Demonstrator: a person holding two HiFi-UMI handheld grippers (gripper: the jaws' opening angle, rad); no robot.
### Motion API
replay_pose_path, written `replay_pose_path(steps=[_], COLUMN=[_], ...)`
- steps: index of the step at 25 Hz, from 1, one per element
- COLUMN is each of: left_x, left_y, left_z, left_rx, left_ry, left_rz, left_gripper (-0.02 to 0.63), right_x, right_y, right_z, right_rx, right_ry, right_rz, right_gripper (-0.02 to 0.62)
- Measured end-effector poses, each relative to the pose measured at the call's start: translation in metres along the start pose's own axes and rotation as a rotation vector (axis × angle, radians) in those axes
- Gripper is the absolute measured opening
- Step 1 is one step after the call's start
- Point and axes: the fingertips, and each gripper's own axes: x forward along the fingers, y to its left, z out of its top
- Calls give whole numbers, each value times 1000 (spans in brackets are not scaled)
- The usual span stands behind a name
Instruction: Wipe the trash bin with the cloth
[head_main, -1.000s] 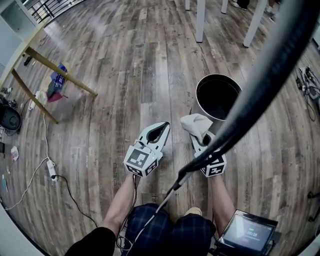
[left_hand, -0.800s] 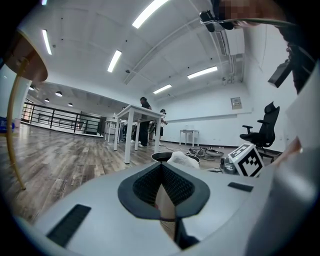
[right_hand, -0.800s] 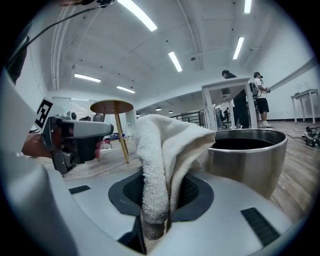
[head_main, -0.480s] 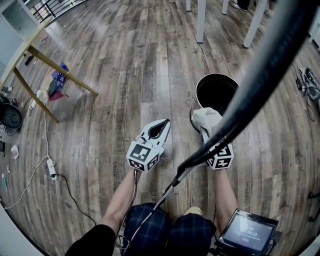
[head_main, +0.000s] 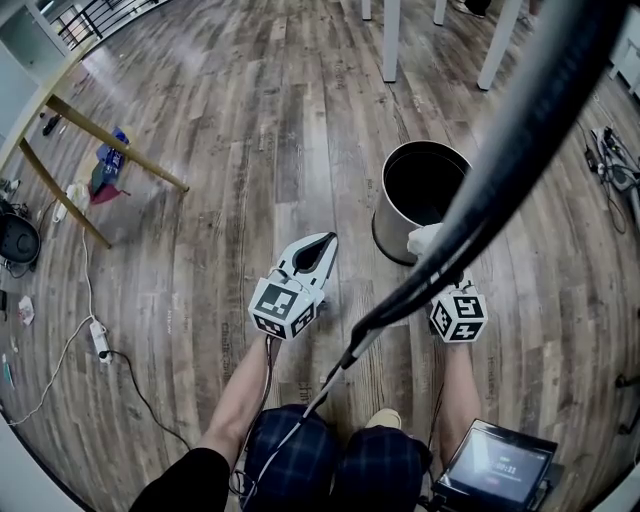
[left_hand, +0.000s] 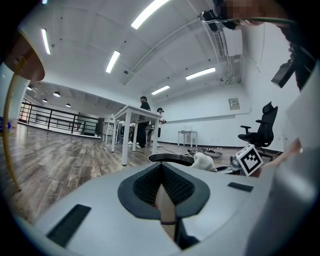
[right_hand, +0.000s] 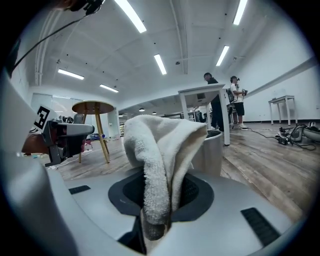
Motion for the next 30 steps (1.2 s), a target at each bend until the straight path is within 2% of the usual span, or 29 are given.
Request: replay_pose_path(steps=[9, 19, 24, 30], left_x=[-7, -17, -19, -21], left_y=[2, 6, 9, 9], left_z=[1, 3, 1, -3], left_rx=[-4, 5, -3, -8], left_ry=[-13, -20, -25, -22], left_rz=[4, 10, 16, 16], left_gripper=[-3, -3, -3, -3], right_x=[-22, -35, -48, -55], right_y=[-60, -89, -77, -20], right_z=[-6, -3, -7, -22], right_rx=[56, 86, 69, 10], right_ry=[-4, -23, -34, -26], right_rz=[-143, -216, -204, -109], right_gripper=[92, 92, 92, 92])
